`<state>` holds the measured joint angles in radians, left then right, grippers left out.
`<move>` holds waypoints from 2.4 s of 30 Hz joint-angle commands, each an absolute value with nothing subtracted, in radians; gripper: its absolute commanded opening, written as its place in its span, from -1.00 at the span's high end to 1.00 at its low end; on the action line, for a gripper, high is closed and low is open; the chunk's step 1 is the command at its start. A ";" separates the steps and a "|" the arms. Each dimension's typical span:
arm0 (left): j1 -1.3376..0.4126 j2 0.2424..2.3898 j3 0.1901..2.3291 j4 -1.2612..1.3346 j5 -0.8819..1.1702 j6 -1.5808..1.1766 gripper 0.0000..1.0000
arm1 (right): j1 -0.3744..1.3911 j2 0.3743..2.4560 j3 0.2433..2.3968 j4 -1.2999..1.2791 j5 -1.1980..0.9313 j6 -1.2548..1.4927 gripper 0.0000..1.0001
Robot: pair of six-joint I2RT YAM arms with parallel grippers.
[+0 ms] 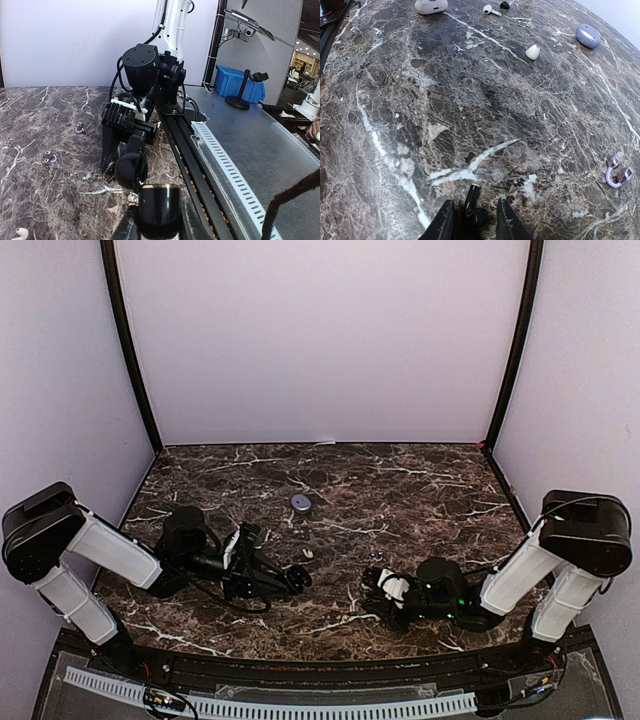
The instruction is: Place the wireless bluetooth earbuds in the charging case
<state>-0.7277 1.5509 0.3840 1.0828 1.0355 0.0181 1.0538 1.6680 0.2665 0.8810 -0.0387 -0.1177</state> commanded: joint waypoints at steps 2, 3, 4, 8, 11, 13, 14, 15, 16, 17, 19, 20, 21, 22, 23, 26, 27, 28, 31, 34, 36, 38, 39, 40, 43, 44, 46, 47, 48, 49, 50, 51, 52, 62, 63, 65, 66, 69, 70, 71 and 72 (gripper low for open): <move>-0.732 1.532 0.375 1.096 1.047 0.012 0.53 | 1.060 1.696 0.272 0.818 -0.040 -0.117 0.49; -0.732 1.532 0.375 1.096 1.046 0.012 0.53 | 1.060 1.696 0.271 0.819 -0.038 -0.116 0.51; -0.732 1.532 0.374 1.095 1.045 0.013 0.53 | 1.060 1.697 0.269 0.819 -0.035 -0.114 0.52; -0.732 1.531 0.375 1.094 1.046 0.014 0.53 | 1.060 1.688 0.260 0.820 -0.019 -0.102 0.52; -0.732 1.532 0.378 1.093 1.047 0.014 0.53 | 1.060 1.683 0.253 0.819 -0.014 -0.095 0.47; -0.732 1.532 0.378 1.092 1.047 0.014 0.53 | 1.060 1.679 0.250 0.818 -0.011 -0.091 0.45; -0.732 1.534 0.378 1.092 1.047 0.012 0.53 | 1.060 1.677 0.249 0.816 -0.010 -0.088 0.45; -0.732 1.534 0.379 1.093 1.046 0.012 0.53 | 1.060 1.674 0.247 0.816 -0.008 -0.088 0.46; -0.732 1.531 0.378 1.092 1.047 0.012 0.53 | 1.060 1.669 0.244 0.816 -0.007 -0.086 0.47; -0.732 1.532 0.378 1.091 1.046 0.012 0.53 | 1.060 1.665 0.241 0.817 -0.005 -0.086 0.48; -0.732 1.531 0.380 1.090 1.046 0.012 0.53 | 1.060 1.658 0.236 0.814 -0.003 -0.084 0.50; -0.732 1.531 0.380 1.088 1.047 0.013 0.53 | 1.060 1.656 0.236 0.810 -0.002 -0.083 0.51; -0.732 1.531 0.380 1.086 1.046 0.014 0.53 | 1.060 1.655 0.236 0.807 -0.002 -0.083 0.52; -0.732 1.531 0.381 1.085 1.046 0.015 0.53 | 1.060 1.654 0.235 0.806 -0.002 -0.082 0.53; -0.732 1.532 0.381 1.085 1.048 0.015 0.53 | 1.060 1.655 0.235 0.805 -0.002 -0.081 0.54; -0.732 1.534 0.385 1.083 1.048 0.015 0.53 | 1.060 1.658 0.238 0.804 -0.005 -0.081 0.59; -0.732 1.534 0.385 1.083 1.048 0.015 0.53 | 1.060 1.658 0.239 0.802 -0.005 -0.081 0.60; -0.732 1.535 0.386 1.083 1.048 0.015 0.53 | 1.060 1.657 0.239 0.802 -0.004 -0.081 0.62; -0.732 1.534 0.388 1.083 1.048 0.017 0.53 | 1.060 1.646 0.236 0.802 0.000 -0.081 0.67; -0.732 1.536 0.390 1.081 1.049 0.018 0.53 | 1.060 1.628 0.233 0.799 0.001 -0.084 0.70; -0.732 1.537 0.390 1.079 1.048 0.021 0.53 | 1.060 1.618 0.233 0.789 0.002 -0.086 0.72; -0.732 1.539 0.395 1.076 1.048 0.021 0.53 | 1.060 1.608 0.236 0.776 0.000 -0.087 0.73; -0.732 1.539 0.397 1.075 1.050 0.023 0.53 | 1.060 1.607 0.236 0.770 0.000 -0.089 0.74; -0.732 1.540 0.398 1.075 1.049 0.023 0.53 | 1.060 1.579 0.238 0.761 -0.001 -0.090 0.75; -0.733 1.542 0.400 1.075 1.049 0.023 0.53 | 1.060 1.542 0.243 0.730 -0.006 -0.099 0.76; -0.732 1.542 0.402 1.075 1.049 0.023 0.53 | 1.060 1.532 0.245 0.720 -0.005 -0.102 0.77; -0.732 1.541 0.403 1.075 1.051 0.023 0.53 | 1.060 1.513 0.250 0.700 -0.009 -0.109 0.78; -0.733 1.542 0.405 1.075 1.051 0.024 0.53 | 1.060 1.502 0.254 0.687 -0.012 -0.112 0.78; -0.732 1.541 0.405 1.075 1.052 0.023 0.53 | 1.059 1.492 0.259 0.675 -0.014 -0.116 0.79; -0.732 1.543 0.406 1.076 1.052 0.024 0.53 | 1.060 1.482 0.262 0.663 -0.017 -0.118 0.79; -0.732 1.544 0.408 1.076 1.054 0.024 0.53 | 1.060 1.472 0.267 0.650 -0.023 -0.122 0.80; -0.732 1.545 0.408 1.079 1.054 0.025 0.53 | 1.060 1.462 0.273 0.638 -0.029 -0.126 0.80; -0.732 1.547 0.408 1.082 1.057 0.026 0.53 | 1.060 1.451 0.277 0.622 -0.033 -0.133 0.81; -0.735 1.581 0.438 1.093 1.069 0.050 0.55 | 1.075 1.307 0.291 0.550 -0.070 -0.224 0.84; -0.736 1.586 0.442 1.089 1.071 0.052 0.55 | 1.077 1.296 0.290 0.546 -0.071 -0.236 0.84; -0.740 1.595 0.453 1.085 1.073 0.054 0.55 | 1.081 1.277 0.291 0.538 -0.073 -0.259 0.85; -0.742 1.599 0.457 1.085 1.074 0.055 0.55 | 1.083 1.269 0.292 0.535 -0.076 -0.269 0.86; -0.751 1.614 0.468 1.085 1.075 0.059 0.55 | 1.087 1.245 0.307 0.506 -0.083 -0.301 0.86; -0.753 1.618 0.471 1.085 1.074 0.063 0.55 | 1.089 1.235 0.316 0.492 -0.084 -0.313 0.86; -0.757 1.620 0.475 1.085 1.074 0.066 0.55 | 1.092 1.226 0.327 0.476 -0.087 -0.327 0.87; -0.760 1.624 0.478 1.085 1.074 0.069 0.55 | 1.094 1.217 0.338 0.459 -0.090 -0.335 0.87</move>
